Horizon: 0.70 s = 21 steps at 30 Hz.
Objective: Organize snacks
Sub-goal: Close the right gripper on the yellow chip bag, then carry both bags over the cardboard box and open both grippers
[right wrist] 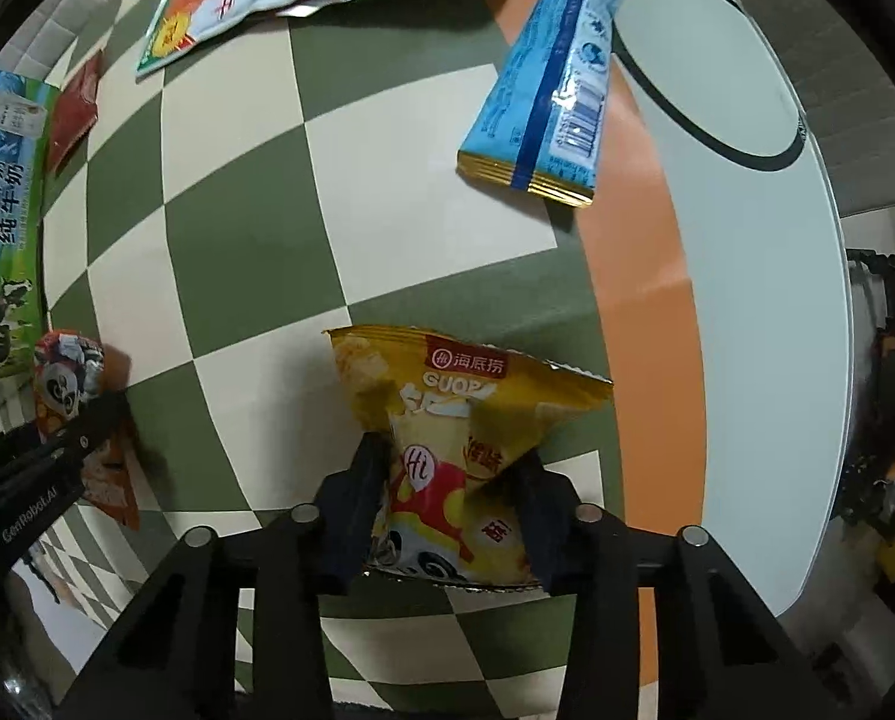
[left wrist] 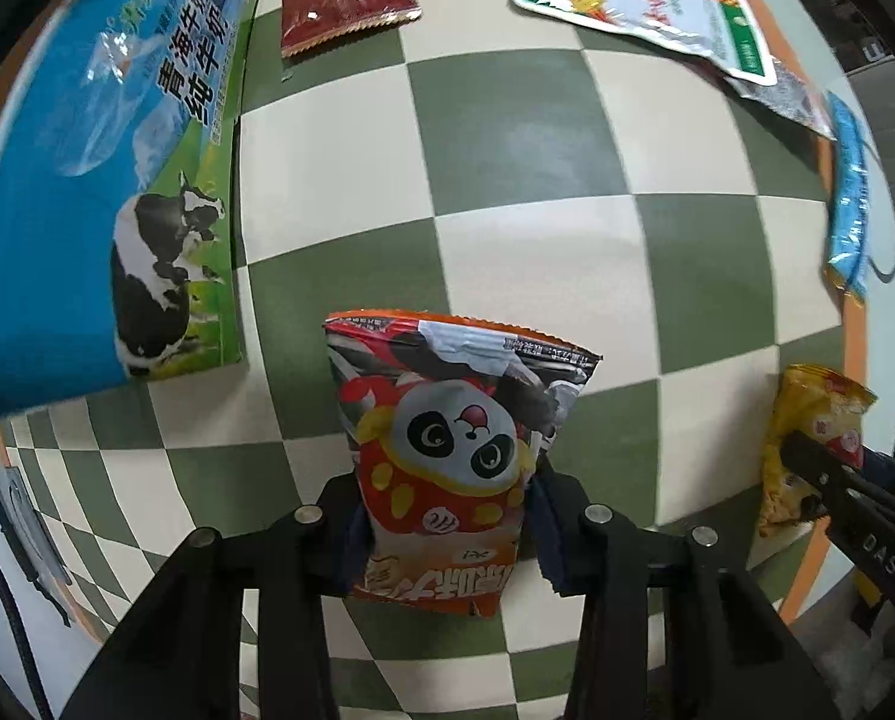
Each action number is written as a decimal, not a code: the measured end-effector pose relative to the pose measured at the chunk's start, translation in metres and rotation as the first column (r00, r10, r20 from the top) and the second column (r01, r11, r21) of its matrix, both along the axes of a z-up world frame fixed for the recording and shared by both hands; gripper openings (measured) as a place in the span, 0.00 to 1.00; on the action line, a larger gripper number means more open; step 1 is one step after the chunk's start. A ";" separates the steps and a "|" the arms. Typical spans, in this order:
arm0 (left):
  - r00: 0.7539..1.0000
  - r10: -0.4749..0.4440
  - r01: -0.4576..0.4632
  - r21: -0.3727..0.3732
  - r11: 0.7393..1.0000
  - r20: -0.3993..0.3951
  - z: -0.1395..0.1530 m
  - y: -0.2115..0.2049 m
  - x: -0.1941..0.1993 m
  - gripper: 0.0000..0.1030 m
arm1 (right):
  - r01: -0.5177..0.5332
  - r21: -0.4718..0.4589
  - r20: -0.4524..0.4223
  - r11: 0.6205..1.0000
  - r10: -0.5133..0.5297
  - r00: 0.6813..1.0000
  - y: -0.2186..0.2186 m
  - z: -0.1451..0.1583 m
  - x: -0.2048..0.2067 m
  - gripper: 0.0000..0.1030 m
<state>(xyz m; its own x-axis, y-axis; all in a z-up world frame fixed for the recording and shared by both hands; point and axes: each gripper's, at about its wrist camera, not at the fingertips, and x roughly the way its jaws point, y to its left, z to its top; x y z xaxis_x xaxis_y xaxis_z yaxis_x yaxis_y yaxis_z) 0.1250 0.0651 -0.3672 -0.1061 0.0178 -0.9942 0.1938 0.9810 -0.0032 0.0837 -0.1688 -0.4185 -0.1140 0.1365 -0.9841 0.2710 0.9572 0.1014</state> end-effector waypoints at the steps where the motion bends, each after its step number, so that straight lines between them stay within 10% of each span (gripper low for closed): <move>1: 1.000 0.000 0.000 -0.008 1.000 0.003 0.005 0.001 0.000 0.39 | 0.000 0.002 0.007 1.000 0.000 1.000 -0.001 0.002 -0.001 0.39; 12: 0.999 0.009 -0.002 -0.121 0.993 0.051 0.053 0.017 0.005 0.39 | 0.022 0.090 0.111 0.996 -0.032 0.993 -0.013 0.055 -0.004 0.38; 21: 0.989 0.003 0.026 -0.192 0.981 0.148 0.148 0.017 0.008 0.39 | 0.005 0.131 0.222 0.991 -0.034 0.974 0.008 0.127 -0.002 0.38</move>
<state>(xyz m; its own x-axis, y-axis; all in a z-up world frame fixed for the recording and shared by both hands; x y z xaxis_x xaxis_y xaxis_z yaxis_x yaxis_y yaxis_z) 0.1335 0.0825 -0.2191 0.0405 -0.1754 -0.9837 0.2173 0.9625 -0.1626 0.0822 -0.1611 -0.2917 0.1103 0.2642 -0.9582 0.2457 0.9269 0.2838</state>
